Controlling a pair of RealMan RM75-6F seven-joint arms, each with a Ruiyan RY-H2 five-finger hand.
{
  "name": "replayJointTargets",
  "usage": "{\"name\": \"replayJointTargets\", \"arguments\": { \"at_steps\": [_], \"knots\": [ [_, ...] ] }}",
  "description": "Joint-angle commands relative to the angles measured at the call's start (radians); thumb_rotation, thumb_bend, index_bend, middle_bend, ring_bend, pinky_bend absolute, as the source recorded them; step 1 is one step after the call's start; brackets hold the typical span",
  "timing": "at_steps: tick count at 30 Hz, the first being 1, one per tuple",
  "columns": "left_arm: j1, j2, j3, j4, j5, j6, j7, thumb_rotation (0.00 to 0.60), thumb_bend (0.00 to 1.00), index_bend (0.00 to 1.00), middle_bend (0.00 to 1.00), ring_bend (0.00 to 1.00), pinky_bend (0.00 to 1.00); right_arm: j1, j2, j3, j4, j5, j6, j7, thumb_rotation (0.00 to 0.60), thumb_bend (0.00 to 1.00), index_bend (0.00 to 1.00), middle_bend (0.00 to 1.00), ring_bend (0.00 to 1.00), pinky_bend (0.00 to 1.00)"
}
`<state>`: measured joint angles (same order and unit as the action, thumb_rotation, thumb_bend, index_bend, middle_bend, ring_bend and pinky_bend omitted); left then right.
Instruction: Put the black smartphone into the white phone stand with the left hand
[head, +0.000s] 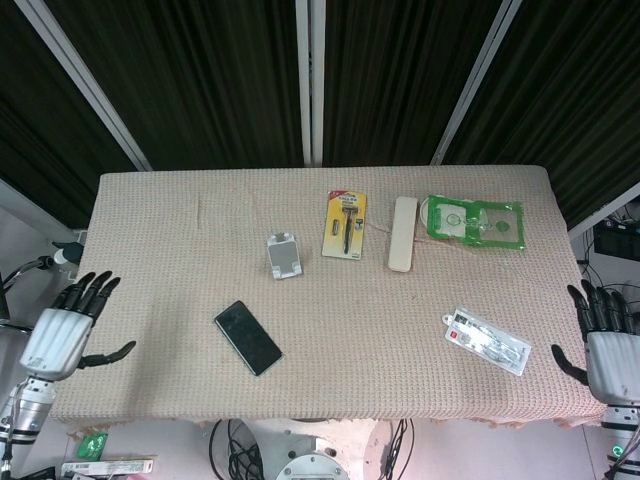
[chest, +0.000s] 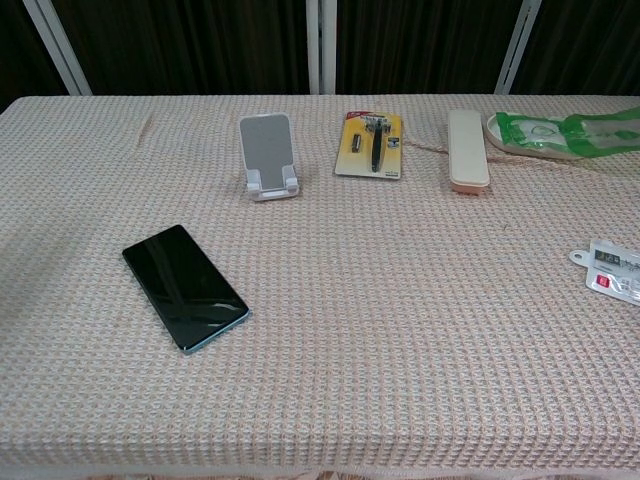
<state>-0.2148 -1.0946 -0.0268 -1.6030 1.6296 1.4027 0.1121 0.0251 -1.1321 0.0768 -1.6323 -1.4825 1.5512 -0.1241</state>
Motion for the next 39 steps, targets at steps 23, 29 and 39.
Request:
{"name": "replayJointTargets", "arguments": {
  "at_steps": [23, 29, 39],
  "knots": [
    [-0.486, -0.147, 0.016, -0.015, 0.132, -0.651, 0.152, 0.519, 0.15, 0.03, 0.03, 0.05, 0.21, -0.042, 0.026, -0.006, 0.025, -0.048, 0.08, 0.07, 0.6, 0.18, 0.0, 0.0, 0.0, 0.0],
    [-0.539, -0.184, 0.024, 0.034, 0.134, -0.679, 0.129, 0.6, 0.15, 0.03, 0.03, 0.05, 0.21, -0.048, 0.023, -0.004, 0.027, -0.044, 0.085, 0.073, 0.6, 0.18, 0.0, 0.0, 0.0, 0.0],
    [-0.613, -0.214, 0.046, 0.11, 0.108, -0.744, 0.104, 0.6, 0.15, 0.03, 0.03, 0.05, 0.21, -0.047, 0.013, -0.002, 0.038, -0.043, 0.078, 0.076, 0.6, 0.18, 0.0, 0.0, 0.0, 0.0]
  ]
}}
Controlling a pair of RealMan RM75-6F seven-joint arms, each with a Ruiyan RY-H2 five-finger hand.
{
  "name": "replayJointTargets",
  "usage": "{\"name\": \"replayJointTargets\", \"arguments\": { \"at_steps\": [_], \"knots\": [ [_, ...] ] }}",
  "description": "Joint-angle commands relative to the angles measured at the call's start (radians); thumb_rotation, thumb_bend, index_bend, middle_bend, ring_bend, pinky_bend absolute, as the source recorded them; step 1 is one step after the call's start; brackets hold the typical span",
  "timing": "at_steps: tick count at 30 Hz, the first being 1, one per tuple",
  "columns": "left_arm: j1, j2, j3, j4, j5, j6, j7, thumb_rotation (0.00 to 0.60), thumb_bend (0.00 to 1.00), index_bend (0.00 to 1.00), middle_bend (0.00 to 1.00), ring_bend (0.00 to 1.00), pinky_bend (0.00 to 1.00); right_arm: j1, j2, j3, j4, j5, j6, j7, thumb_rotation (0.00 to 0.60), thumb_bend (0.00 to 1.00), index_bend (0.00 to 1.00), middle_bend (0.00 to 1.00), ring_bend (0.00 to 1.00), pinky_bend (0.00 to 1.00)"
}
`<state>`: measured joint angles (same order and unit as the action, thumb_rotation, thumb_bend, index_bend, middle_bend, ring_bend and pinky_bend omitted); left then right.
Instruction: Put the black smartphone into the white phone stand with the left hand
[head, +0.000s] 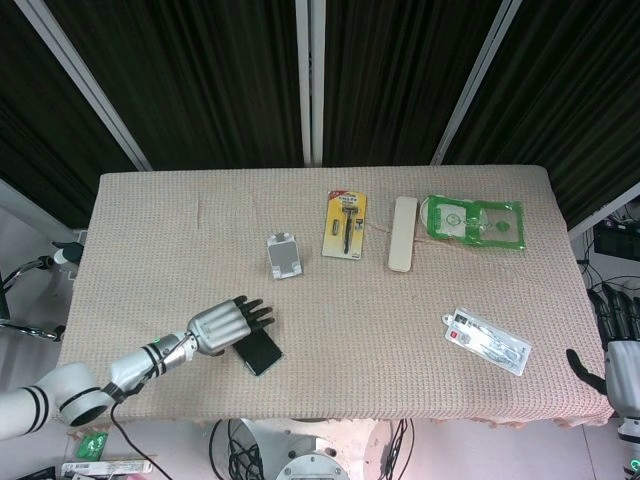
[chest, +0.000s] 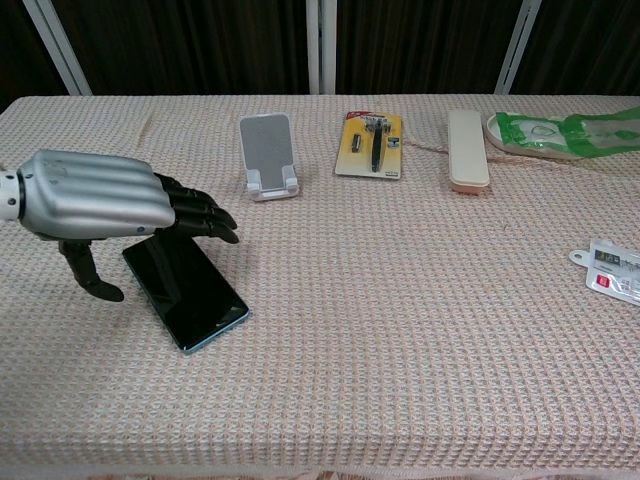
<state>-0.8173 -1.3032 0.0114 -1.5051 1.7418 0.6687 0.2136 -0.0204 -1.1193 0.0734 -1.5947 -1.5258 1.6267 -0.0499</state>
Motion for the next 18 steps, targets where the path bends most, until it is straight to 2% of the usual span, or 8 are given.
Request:
{"name": "replayJointTargets", "arguments": {
  "at_steps": [1, 18],
  "knots": [
    [-0.013, -0.008, 0.011, 0.018, -0.006, -0.012, 0.006, 0.6, 0.15, 0.03, 0.03, 0.05, 0.21, -0.002, 0.001, 0.003, 0.001, 0.001, 0.005, 0.003, 0.6, 0.18, 0.0, 0.0, 0.0, 0.0],
    [-0.034, -0.056, 0.05, 0.079, -0.025, 0.025, 0.012, 0.6, 0.15, 0.12, 0.03, 0.05, 0.21, -0.008, -0.006, 0.007, 0.014, 0.004, 0.009, 0.014, 0.6, 0.18, 0.0, 0.0, 0.0, 0.0]
  ]
}}
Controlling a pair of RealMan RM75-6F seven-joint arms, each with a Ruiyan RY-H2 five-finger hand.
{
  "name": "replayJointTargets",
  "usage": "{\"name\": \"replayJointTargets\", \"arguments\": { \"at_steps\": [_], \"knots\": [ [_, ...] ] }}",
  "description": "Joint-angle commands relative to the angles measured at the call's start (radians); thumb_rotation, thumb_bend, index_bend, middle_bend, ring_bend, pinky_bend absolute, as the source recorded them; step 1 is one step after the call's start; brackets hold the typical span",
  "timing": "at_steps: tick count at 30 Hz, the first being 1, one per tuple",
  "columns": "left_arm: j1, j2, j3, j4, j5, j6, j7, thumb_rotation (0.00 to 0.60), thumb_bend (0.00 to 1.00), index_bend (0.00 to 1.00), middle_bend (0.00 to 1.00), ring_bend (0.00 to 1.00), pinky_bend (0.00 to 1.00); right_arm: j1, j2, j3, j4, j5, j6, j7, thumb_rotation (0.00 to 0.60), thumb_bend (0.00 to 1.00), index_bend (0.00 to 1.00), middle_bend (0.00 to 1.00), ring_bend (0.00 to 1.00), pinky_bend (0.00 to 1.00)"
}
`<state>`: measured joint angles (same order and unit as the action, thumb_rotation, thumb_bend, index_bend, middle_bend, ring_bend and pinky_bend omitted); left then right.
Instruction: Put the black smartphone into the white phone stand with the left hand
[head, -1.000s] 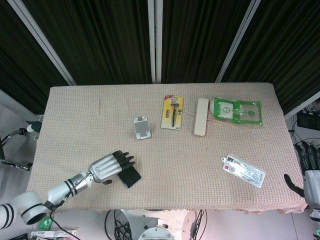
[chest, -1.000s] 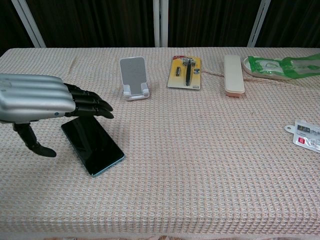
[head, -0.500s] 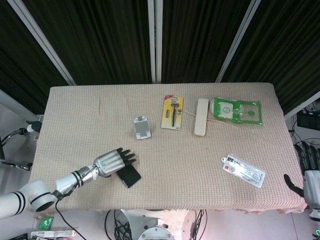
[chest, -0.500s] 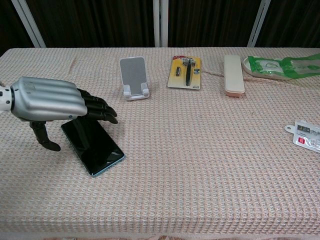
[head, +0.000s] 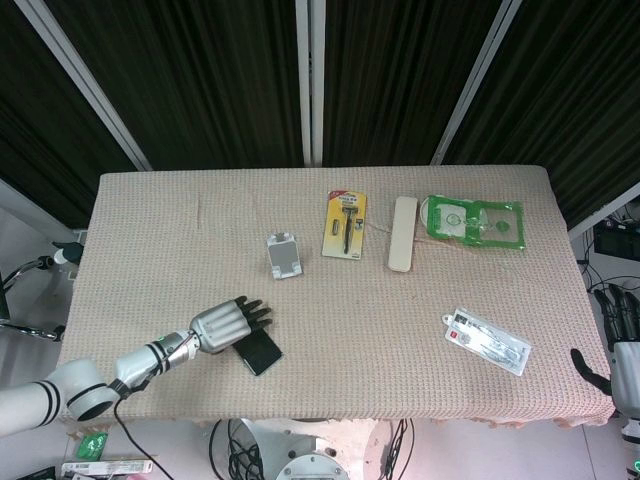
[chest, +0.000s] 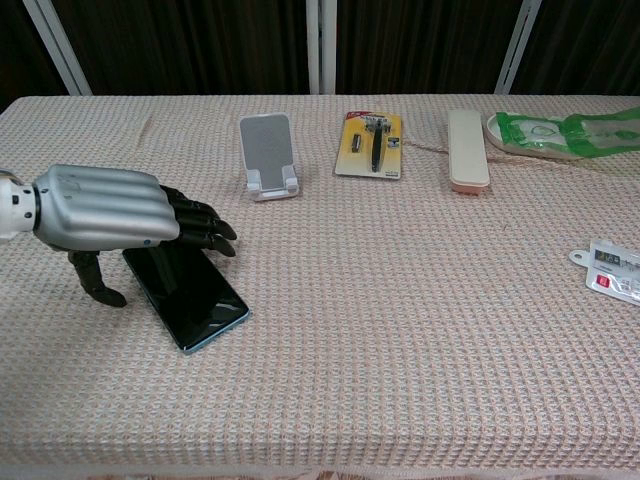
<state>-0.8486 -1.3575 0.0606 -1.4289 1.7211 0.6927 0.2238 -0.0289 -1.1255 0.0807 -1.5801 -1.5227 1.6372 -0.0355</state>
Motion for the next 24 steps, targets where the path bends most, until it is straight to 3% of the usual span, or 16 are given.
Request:
{"name": "replayJointTargets", "arguments": {
  "at_steps": [1, 15, 24],
  "knots": [
    [-0.003, -0.003, 0.002, 0.005, -0.007, 0.001, 0.004, 0.6, 0.15, 0.13, 0.03, 0.05, 0.21, 0.001, 0.001, 0.0, -0.002, 0.001, -0.003, -0.001, 0.6, 0.18, 0.0, 0.0, 0.0, 0.0],
    [-0.01, -0.016, 0.013, 0.013, -0.032, 0.022, 0.027, 0.6, 0.16, 0.21, 0.03, 0.05, 0.21, 0.0, -0.001, 0.006, 0.0, 0.006, -0.003, -0.005, 0.6, 0.18, 0.0, 0.0, 0.0, 0.0],
    [-0.006, -0.02, 0.023, 0.021, -0.047, 0.037, 0.03, 0.6, 0.19, 0.36, 0.04, 0.05, 0.21, 0.004, 0.002, 0.001, -0.011, 0.009, -0.022, -0.017, 0.6, 0.18, 0.0, 0.0, 0.0, 0.0]
  ]
}}
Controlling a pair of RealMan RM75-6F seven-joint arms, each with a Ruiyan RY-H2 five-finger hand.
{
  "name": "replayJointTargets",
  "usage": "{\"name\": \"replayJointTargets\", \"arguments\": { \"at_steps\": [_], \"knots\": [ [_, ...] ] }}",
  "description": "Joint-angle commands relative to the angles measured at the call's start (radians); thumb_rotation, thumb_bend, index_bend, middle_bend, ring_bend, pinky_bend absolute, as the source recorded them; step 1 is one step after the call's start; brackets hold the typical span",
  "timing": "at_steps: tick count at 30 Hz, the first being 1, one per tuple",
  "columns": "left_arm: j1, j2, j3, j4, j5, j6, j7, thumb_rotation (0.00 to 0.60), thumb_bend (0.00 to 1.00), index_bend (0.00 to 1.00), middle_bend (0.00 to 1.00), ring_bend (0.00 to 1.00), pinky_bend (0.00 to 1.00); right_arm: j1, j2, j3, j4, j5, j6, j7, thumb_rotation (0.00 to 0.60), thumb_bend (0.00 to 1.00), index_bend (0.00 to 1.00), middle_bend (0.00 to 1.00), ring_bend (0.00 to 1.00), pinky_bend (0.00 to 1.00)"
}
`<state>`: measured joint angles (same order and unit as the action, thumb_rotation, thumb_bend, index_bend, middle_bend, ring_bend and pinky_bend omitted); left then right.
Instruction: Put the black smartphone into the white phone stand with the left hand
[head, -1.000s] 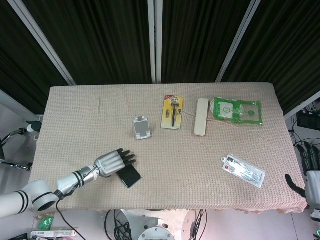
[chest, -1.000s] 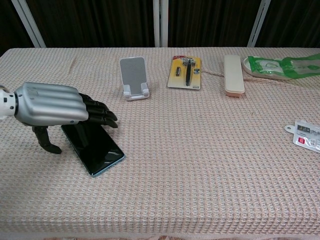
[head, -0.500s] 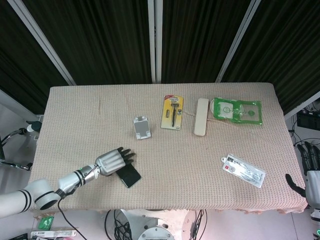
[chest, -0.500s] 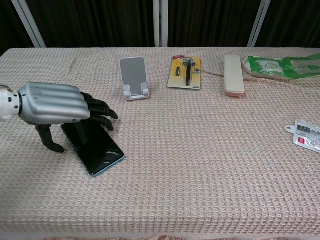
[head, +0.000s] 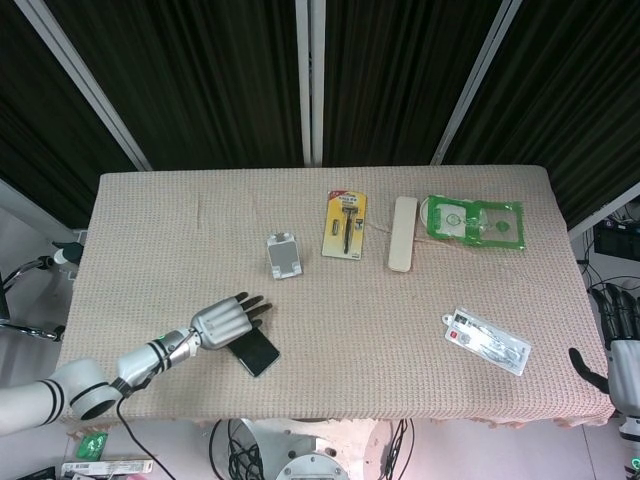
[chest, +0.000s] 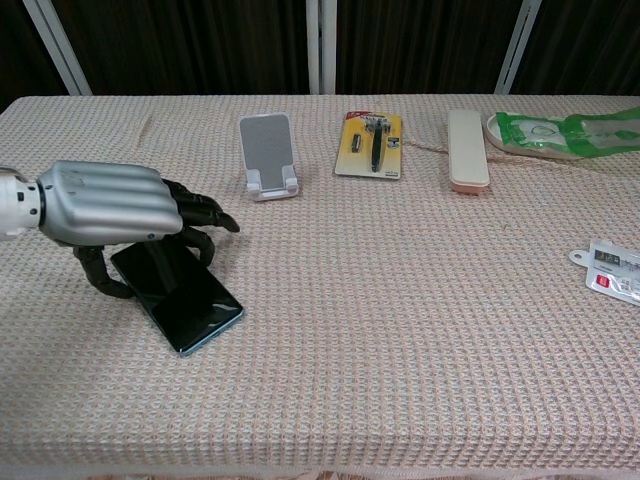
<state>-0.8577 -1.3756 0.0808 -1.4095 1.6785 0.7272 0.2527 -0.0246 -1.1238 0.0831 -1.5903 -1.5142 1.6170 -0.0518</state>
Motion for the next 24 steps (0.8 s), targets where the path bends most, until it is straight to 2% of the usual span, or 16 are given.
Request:
{"name": "replayJointTargets", "arguments": {
  "at_steps": [1, 7, 13, 17, 20, 24],
  "knots": [
    [0.003, -0.002, 0.004, 0.003, -0.006, 0.003, 0.001, 0.6, 0.2, 0.37, 0.04, 0.05, 0.21, 0.0, 0.0, -0.001, 0.0, 0.001, -0.002, -0.001, 0.6, 0.18, 0.0, 0.0, 0.0, 0.0],
    [0.005, -0.002, 0.011, 0.003, -0.006, 0.017, -0.017, 0.6, 0.23, 0.44, 0.05, 0.05, 0.21, -0.002, 0.005, 0.001, -0.004, 0.005, -0.002, -0.003, 0.6, 0.18, 0.0, 0.0, 0.0, 0.0],
    [0.01, -0.007, 0.015, 0.008, 0.0, 0.047, -0.045, 0.6, 0.33, 0.55, 0.09, 0.05, 0.21, 0.001, 0.004, 0.0, -0.004, 0.007, -0.01, -0.006, 0.6, 0.18, 0.0, 0.0, 0.0, 0.0],
    [0.013, -0.01, 0.018, 0.014, 0.005, 0.066, -0.066, 0.6, 0.34, 0.56, 0.17, 0.05, 0.21, 0.001, 0.003, -0.001, -0.002, 0.008, -0.011, -0.006, 0.6, 0.18, 0.0, 0.0, 0.0, 0.0],
    [0.016, -0.013, 0.019, 0.019, 0.01, 0.082, -0.073, 0.6, 0.35, 0.57, 0.29, 0.07, 0.21, 0.0, 0.002, -0.001, 0.0, 0.01, -0.013, -0.005, 0.6, 0.18, 0.0, 0.0, 0.0, 0.0],
    [0.023, -0.018, 0.018, 0.027, 0.022, 0.115, -0.08, 0.6, 0.35, 0.58, 0.38, 0.14, 0.26, 0.0, 0.0, -0.002, 0.004, 0.011, -0.014, -0.003, 0.6, 0.18, 0.0, 0.0, 0.0, 0.0]
  ]
}}
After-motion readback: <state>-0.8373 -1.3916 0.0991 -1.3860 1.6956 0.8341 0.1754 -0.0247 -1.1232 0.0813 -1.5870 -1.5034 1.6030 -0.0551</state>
